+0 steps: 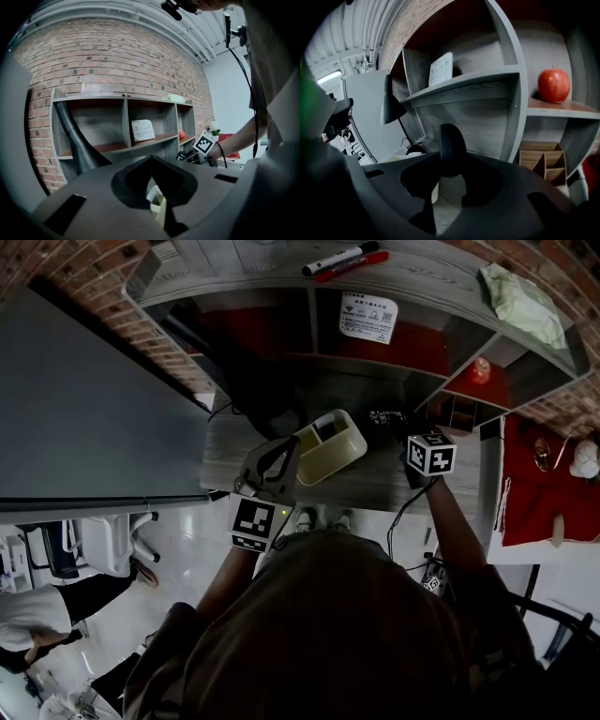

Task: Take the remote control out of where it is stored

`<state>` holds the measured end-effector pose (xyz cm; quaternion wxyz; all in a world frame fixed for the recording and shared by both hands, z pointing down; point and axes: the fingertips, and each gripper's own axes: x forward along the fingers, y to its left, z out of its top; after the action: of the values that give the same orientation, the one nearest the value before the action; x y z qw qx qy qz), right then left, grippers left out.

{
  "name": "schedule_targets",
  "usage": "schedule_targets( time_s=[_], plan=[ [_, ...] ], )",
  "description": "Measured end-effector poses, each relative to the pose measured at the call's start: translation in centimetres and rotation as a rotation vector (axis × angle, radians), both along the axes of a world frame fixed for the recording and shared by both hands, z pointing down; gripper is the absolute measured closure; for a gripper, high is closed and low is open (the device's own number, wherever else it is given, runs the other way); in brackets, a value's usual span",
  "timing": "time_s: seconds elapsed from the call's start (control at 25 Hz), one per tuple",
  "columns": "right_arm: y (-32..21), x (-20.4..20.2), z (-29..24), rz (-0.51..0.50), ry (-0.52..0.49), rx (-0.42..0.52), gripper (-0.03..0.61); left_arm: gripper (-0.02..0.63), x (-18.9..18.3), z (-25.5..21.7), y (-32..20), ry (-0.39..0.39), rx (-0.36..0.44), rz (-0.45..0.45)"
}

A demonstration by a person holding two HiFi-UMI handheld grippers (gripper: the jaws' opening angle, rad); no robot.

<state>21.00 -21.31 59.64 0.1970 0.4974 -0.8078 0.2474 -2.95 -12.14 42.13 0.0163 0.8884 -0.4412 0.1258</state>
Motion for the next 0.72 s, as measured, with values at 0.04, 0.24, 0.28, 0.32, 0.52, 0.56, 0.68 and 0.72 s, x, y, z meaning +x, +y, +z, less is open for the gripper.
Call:
schedule_targets(
  time_s=[0.04, 0.24, 0.28, 0.32, 0.52, 0.56, 0.68, 0.72],
  plan=[
    [-0.1, 0.0, 0.9, -0.001, -0.005, -0.025, 0.462, 0.603, 0.0, 0.1, 0.0, -0.001, -0.002, -0.002],
    [-0.4, -0.3, 4.0, 0.023, -0.048, -0.121, 0.462, 0.603, -0.3, 0.4, -0.1, -0.005, -0.012, -0.012],
    [-0.5, -0.4, 4.6, 0.030, -0.070, -0.143, 0.462, 0.603, -0.4, 0.4, -0.1, -0.006, -0.013, -0.016],
    [-0.5, -0.5, 5.2, 0.039, -0.096, -0.169, 0.462, 0.603, -0.5, 0.5, -0.2, -0.007, -0.016, -0.020],
    [-0.3, -0.5, 8.2, 0.089, -0.191, -0.290, 0.462, 0.603, -0.8, 1.0, -0.3, -0.012, -0.029, -0.033],
    [-0.2, -0.4, 8.8, 0.098, -0.206, -0.307, 0.462, 0.603, -0.8, 1.1, -0.3, -0.014, -0.030, -0.035],
    [-0.4, -0.3, 9.7, 0.133, -0.306, -0.336, 0.462, 0.603, -1.0, 1.3, -0.5, -0.019, -0.035, -0.041],
    [-0.5, -0.4, 9.9, 0.147, -0.351, -0.345, 0.462, 0.603, -1.1, 1.4, -0.6, -0.022, -0.037, -0.044]
  ],
)
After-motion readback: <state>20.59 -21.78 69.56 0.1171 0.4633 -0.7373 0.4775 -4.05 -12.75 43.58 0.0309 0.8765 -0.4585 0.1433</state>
